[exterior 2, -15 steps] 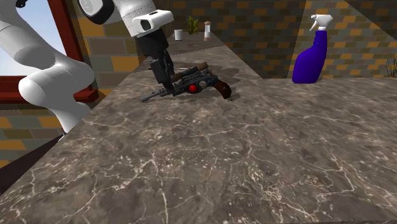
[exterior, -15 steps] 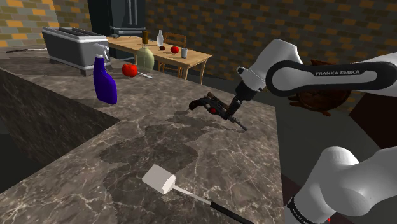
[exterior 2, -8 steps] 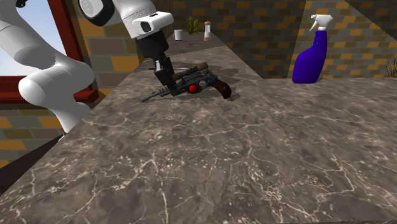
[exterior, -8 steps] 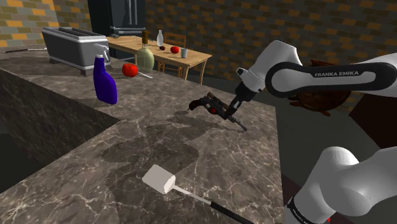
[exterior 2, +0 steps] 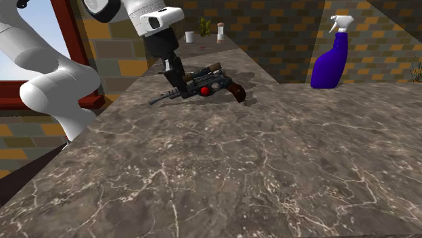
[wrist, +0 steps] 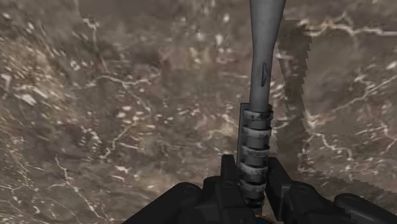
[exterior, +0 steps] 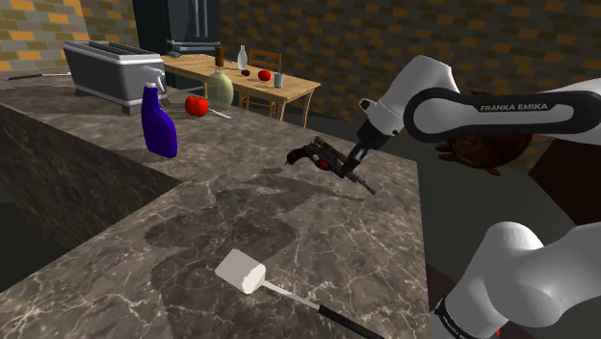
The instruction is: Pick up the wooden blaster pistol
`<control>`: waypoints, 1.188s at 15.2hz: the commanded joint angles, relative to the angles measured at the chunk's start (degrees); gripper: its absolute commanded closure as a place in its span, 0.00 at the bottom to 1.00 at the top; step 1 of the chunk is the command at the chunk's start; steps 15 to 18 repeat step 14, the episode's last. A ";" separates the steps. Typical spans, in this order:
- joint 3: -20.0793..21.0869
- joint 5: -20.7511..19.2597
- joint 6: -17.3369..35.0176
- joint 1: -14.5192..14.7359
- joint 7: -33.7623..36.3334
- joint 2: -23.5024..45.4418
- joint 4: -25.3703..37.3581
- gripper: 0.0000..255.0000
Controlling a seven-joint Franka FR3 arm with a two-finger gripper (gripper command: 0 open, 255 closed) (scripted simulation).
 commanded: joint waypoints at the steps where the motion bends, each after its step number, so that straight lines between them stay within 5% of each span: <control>1: 0.10 -0.06 -1.52 -0.02 0.21 -0.21 1.32 1.00; 12: 0.39 -0.36 -10.08 -0.08 1.12 -0.61 9.52 1.00; 18: 0.39 -0.37 -10.19 -0.08 1.14 -0.60 9.64 1.00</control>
